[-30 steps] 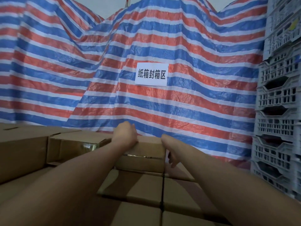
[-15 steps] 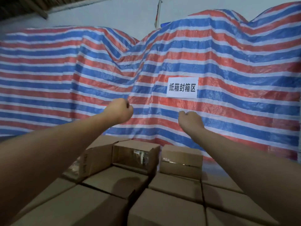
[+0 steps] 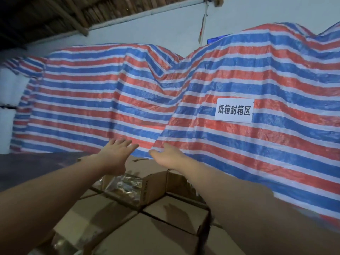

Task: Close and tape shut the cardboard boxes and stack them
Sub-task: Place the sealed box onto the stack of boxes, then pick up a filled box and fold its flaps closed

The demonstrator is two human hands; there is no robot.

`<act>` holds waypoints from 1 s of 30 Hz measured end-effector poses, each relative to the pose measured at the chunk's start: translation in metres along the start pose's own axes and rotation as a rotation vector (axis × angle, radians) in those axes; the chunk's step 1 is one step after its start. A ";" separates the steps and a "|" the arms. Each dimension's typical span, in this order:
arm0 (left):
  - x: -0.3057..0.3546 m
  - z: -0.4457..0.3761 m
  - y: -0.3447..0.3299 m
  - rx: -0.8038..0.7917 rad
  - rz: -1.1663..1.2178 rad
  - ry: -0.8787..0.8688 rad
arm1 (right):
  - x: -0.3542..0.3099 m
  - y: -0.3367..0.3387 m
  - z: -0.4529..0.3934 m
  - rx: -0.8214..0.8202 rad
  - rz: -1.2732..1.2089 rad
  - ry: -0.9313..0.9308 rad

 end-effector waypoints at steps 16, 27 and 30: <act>-0.004 -0.007 -0.065 -0.018 -0.234 -0.117 | 0.036 -0.085 -0.032 -0.164 0.459 -0.049; -0.012 -0.025 -0.103 -0.062 -0.069 -0.063 | 0.022 -0.098 -0.013 -0.105 0.444 -0.032; -0.013 -0.024 -0.102 -0.022 -0.053 -0.027 | 0.014 -0.097 -0.012 -0.100 0.488 -0.030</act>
Point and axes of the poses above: each hand's wrist, its own z-axis away from the middle knuckle, its own y-axis out of the back of the hand, x = y × z, the point moved 7 cm from there along -z, towards the middle knuckle, and after that the axes turned 12 degrees about y, right-handed, at the moved point
